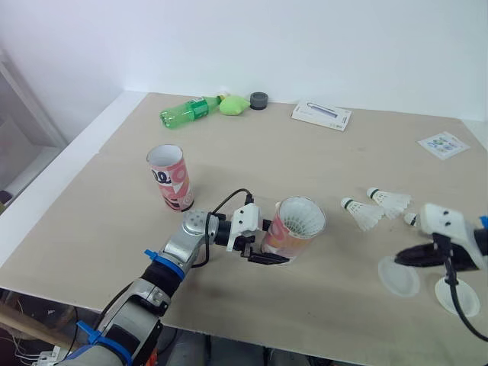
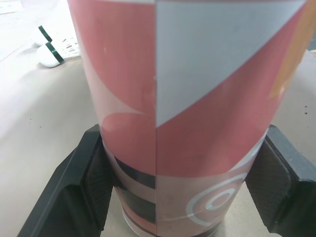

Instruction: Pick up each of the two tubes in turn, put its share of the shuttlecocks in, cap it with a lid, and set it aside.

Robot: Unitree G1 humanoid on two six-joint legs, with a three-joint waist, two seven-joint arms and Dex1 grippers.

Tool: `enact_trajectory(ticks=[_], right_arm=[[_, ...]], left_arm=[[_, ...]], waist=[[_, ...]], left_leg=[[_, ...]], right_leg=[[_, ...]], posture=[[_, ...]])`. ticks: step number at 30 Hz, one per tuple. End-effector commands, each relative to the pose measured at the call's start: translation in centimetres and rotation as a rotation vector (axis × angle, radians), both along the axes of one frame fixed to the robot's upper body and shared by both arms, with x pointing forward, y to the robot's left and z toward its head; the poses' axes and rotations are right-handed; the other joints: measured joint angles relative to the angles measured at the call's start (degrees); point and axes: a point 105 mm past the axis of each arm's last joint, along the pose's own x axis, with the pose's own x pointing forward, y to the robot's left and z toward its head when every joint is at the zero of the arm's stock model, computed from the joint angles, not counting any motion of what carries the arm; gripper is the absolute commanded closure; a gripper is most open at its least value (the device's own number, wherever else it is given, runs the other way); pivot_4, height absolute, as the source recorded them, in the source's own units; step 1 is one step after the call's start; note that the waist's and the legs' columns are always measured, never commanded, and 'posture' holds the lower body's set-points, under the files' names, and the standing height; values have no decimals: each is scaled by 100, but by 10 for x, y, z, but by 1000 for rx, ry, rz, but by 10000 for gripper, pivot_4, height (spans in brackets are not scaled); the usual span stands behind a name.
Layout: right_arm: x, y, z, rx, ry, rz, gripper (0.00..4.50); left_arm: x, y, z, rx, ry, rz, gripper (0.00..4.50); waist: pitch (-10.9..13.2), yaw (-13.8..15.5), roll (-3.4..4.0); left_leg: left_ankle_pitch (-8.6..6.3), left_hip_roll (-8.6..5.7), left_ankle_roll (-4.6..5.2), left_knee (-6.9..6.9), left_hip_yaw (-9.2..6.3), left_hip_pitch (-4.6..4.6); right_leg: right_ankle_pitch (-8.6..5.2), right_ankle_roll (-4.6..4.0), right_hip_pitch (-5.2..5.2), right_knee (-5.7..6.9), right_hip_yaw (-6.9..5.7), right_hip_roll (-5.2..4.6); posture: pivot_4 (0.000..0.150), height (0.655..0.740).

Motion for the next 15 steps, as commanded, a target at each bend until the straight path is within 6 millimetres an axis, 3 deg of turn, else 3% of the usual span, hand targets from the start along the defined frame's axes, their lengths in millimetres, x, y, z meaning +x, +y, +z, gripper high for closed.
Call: enact_trajectory(ticks=[1,5,15], right_arm=[[-5,33,51,33,-119,136,44593],[-6,63,80,43,-195,258,44593],[15,123,116,-8,-255,581,44593]], left_arm=[[4,5,-14,67,15,24,11909],[4,4,-14,73,10,14,11909],[10,4,-13,88,-7,-2,11909]], waist=[[0,0,2],[-5,2,12],[15,-60,-28]], left_leg=[[0,0,0,-1,1,-1],[-1,3,-1,-9,2,-2],[-2,13,-3,-12,29,-21]], right_leg=[[0,0,-2,0,0,-1],[-4,-4,-8,-2,-1,-3],[11,-12,-68,-13,1,-13]], posture=[[1500,7294],[1500,7294],[1500,7294]])
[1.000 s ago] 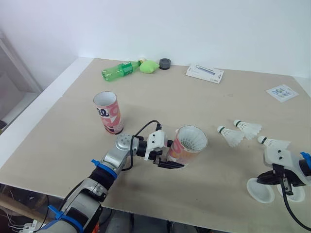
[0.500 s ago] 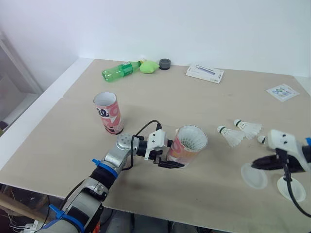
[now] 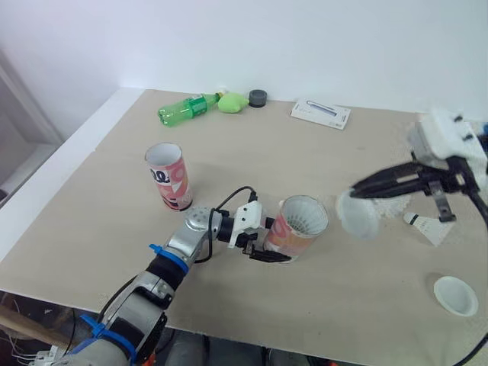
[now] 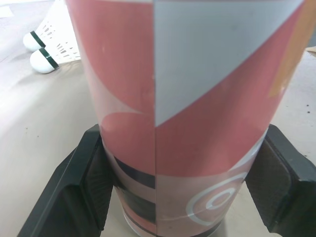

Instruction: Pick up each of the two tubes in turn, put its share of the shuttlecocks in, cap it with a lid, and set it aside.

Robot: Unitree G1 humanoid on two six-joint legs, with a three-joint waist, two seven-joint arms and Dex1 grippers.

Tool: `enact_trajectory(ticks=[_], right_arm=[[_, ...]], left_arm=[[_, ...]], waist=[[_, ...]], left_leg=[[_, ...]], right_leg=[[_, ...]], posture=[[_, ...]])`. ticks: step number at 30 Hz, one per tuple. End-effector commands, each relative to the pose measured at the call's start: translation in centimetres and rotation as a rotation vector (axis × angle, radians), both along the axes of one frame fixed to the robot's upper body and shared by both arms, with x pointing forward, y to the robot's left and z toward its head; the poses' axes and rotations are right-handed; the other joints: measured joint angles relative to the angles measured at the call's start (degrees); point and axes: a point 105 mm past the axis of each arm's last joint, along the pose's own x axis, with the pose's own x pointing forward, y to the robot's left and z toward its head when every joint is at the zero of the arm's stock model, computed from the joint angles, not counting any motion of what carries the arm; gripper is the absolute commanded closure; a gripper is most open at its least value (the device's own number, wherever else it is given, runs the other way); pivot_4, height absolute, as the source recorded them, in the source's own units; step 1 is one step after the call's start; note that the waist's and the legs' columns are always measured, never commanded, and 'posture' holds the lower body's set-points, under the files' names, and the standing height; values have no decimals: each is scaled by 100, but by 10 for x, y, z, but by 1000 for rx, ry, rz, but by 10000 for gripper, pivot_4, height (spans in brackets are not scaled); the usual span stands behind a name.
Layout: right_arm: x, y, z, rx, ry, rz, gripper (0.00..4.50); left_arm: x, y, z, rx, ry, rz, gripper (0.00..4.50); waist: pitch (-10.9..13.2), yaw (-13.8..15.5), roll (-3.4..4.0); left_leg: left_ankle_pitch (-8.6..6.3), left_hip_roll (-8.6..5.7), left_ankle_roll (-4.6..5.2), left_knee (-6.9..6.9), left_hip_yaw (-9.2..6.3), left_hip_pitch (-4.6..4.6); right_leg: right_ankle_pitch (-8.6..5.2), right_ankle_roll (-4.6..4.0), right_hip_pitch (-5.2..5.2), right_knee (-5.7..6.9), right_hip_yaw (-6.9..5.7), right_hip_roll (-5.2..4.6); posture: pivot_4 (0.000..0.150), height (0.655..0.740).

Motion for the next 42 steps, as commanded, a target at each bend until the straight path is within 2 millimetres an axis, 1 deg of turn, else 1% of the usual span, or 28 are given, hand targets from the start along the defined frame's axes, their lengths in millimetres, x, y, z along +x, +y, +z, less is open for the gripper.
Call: enact_trajectory(ticks=[1,2,3,6,10,18,26,34,42], right_arm=[[2,7,2,-73,-1,60,44593],[6,11,1,-93,-10,77,44593],[7,15,0,-109,-10,98,44593],[17,23,-7,-164,-17,141,44593],[23,32,-14,-227,-21,206,44593],[33,38,-26,-353,-76,277,44593],[24,52,-23,-340,-118,346,44593],[26,62,-19,-307,-151,351,44593],[28,66,-16,-296,-193,353,44593]], left_arm=[[4,8,-17,79,19,34,11909],[5,8,-17,79,18,34,11909],[5,9,-17,79,16,33,11909],[4,10,-17,78,26,31,11909],[-3,9,-17,93,58,-11,11909],[-5,8,-13,85,113,-11,11909],[-3,8,-10,73,130,5,11909],[-1,10,-10,80,129,6,11909],[-1,11,-10,85,121,6,11909]], waist=[[4,-3,-10],[5,-4,-12],[5,-15,-12],[5,-35,-11],[5,-48,-10],[5,-55,-8],[4,-59,-8],[4,-57,-7],[5,-57,-6]], left_leg=[[0,2,0,-3,-10,-5],[0,5,-1,-3,-11,-7],[0,6,-1,-6,-12,-12],[-2,5,-3,-6,-7,-28],[-1,11,-3,-5,-7,-37],[-3,16,-6,-12,-11,-48],[-3,38,-6,-9,-14,-45],[-2,50,-6,-9,-17,-46],[-2,59,-6,-9,-17,-46]], right_leg=[[-2,-5,2,0,-10,4],[-2,-11,-1,0,-11,6],[12,-38,-4,0,-13,7],[28,-14,-21,0,-10,7],[33,-15,-31,5,-9,17],[21,-29,-35,19,-11,27],[27,-43,-34,22,-13,47],[31,-53,-37,24,-13,61],[35,-59,-41,27,-12,72]], posture=[[1500,7294],[1500,7294],[1500,7294],[1500,7294],[1500,7294],[1500,7294],[1500,7294],[1500,7294],[1500,7294]])
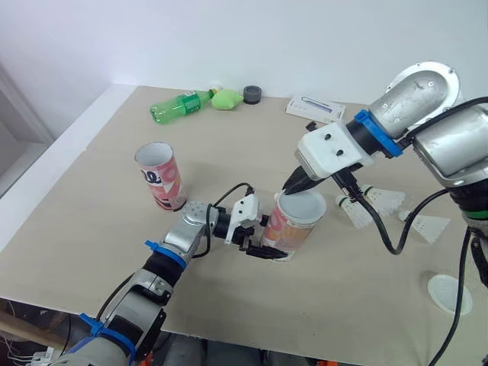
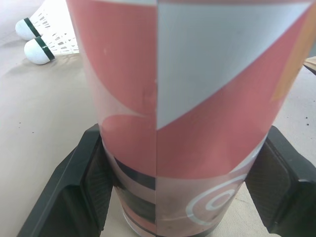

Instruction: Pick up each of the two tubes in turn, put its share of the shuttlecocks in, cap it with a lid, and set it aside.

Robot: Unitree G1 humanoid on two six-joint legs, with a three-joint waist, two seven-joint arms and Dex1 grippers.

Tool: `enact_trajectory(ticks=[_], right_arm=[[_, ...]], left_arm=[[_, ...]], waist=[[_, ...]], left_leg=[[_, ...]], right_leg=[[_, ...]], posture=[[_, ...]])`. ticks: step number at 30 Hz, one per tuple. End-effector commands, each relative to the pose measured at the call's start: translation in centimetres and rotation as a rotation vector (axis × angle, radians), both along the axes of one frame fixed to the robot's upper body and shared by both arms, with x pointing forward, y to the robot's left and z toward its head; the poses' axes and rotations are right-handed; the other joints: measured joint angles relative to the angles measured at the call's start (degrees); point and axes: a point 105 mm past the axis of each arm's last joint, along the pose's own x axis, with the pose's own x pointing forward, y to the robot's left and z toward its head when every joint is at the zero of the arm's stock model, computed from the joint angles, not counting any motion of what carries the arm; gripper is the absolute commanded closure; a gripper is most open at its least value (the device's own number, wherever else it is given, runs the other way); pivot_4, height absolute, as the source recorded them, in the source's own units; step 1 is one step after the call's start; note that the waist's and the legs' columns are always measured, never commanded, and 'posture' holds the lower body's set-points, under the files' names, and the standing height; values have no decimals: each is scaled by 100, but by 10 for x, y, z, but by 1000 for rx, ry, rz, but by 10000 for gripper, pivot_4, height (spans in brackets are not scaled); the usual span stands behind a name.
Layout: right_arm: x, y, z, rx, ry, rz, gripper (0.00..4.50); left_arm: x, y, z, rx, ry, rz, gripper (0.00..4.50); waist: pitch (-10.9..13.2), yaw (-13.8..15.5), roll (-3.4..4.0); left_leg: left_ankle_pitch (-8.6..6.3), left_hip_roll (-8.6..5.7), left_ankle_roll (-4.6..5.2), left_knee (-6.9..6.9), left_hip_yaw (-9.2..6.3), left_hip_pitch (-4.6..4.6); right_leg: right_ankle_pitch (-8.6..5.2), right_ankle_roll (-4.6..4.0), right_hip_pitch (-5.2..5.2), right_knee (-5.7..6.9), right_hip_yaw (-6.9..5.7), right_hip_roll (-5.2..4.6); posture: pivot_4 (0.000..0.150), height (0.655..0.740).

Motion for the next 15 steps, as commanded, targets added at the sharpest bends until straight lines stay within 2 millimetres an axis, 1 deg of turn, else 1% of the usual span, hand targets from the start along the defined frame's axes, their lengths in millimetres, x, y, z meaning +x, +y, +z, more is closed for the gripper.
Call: enact_trajectory(ticks=[1,8,15], right_arm=[[-5,0,12,3,-45,27,44593],[-14,-6,5,0,-57,25,44593],[-12,-13,-3,-32,-78,3,44593]], left_arm=[[-1,5,-13,59,26,6,11909],[-1,7,-14,63,23,11,11909],[0,8,-13,67,22,9,11909]], waist=[[0,0,0],[0,1,1],[-2,1,4]], left_leg=[[0,1,0,0,0,0],[0,3,-1,0,-8,0],[1,4,-1,0,-17,0]], right_leg=[[0,0,0,1,0,1],[0,-2,1,2,1,10],[-1,-3,5,3,1,17]], posture=[[1500,7294],[1500,7294],[1500,7294]])
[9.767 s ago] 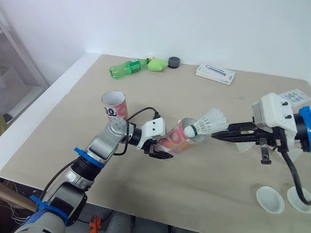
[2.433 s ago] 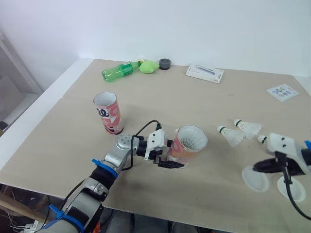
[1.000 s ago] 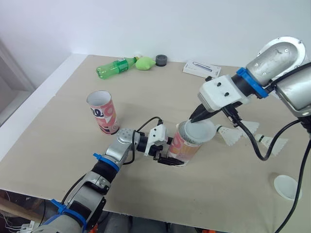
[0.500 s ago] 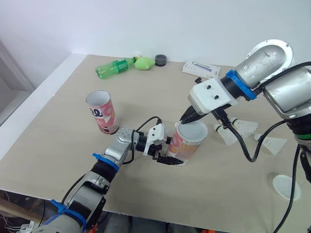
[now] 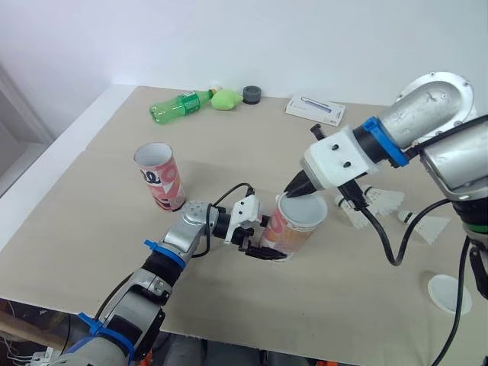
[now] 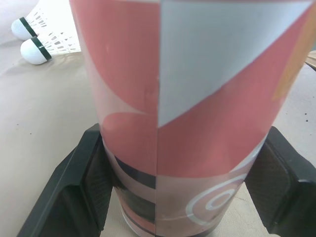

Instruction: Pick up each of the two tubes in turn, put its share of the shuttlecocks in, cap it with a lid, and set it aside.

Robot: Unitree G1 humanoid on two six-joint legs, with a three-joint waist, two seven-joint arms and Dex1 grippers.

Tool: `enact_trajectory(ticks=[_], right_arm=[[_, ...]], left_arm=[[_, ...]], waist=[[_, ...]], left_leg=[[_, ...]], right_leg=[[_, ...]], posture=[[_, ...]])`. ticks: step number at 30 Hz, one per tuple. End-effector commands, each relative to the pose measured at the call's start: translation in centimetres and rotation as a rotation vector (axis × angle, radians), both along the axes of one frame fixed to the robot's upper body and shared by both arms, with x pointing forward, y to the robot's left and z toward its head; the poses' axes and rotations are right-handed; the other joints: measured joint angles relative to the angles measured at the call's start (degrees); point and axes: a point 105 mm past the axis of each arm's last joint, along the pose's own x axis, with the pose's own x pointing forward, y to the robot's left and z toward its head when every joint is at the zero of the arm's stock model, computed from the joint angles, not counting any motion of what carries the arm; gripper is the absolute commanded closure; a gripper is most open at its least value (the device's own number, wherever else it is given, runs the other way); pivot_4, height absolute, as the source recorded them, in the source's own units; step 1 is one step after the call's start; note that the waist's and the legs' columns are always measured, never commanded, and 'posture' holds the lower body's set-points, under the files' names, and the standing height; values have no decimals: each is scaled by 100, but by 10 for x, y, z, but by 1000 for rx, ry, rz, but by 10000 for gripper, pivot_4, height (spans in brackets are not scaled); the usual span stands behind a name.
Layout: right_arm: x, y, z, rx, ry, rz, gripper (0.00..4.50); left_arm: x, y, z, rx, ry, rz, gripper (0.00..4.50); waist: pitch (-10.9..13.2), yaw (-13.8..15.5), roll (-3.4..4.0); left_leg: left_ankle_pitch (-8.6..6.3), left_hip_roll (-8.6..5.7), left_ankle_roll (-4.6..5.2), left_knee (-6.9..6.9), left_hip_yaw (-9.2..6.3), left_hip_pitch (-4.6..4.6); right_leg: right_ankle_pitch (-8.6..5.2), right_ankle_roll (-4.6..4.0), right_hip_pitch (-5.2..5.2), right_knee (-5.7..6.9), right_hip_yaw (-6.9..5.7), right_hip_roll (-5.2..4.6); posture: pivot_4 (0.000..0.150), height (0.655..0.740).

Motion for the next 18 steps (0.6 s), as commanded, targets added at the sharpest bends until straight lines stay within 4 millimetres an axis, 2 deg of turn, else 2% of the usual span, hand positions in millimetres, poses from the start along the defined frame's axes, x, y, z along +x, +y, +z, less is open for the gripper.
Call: enact_trajectory(ticks=[1,9,11,12,13,14,15,18], right_arm=[[-2,-7,1,-46,-26,-5,44593],[0,-3,5,-21,-25,-3,44593],[0,-2,7,-8,-14,-5,37496],[1,0,9,5,-15,-9,35511],[1,2,11,20,-11,-14,30311],[1,3,14,36,-5,-19,28927],[2,4,16,47,-1,-24,25053],[3,5,29,94,0,-40,24254]], left_arm=[[0,7,-14,56,39,15,11909],[-1,6,-14,57,40,13,11909],[-1,7,-15,58,41,14,11909],[-1,7,-15,59,42,15,11909],[-1,7,-15,59,43,15,11909],[-1,7,-16,59,43,15,11909],[-1,7,-16,59,43,15,11909],[-2,7,-17,60,47,11,11909]], waist=[[0,0,0],[0,0,0],[0,0,0],[0,-1,0],[0,-1,0],[0,-1,0],[0,-1,0],[0,0,0]], left_leg=[[0,1,0,0,-1,0],[1,6,-2,0,-7,0],[2,8,-3,1,-9,0],[2,8,-3,1,-9,0],[2,8,-4,1,-10,0],[2,9,-4,1,-9,0],[2,9,-4,1,-10,0],[2,10,-4,1,-11,0]], right_leg=[[0,0,0,0,0,2],[1,-3,2,1,0,11],[1,-3,2,1,0,14],[1,-3,2,1,0,14],[1,-4,1,1,1,15],[1,-4,2,2,1,16],[1,-4,2,2,1,16],[1,-5,2,3,1,18]], posture=[[1500,7294],[1500,7294],[1500,7294],[1500,7294],[1500,7294],[1500,7294],[1500,7294],[1500,7294]])
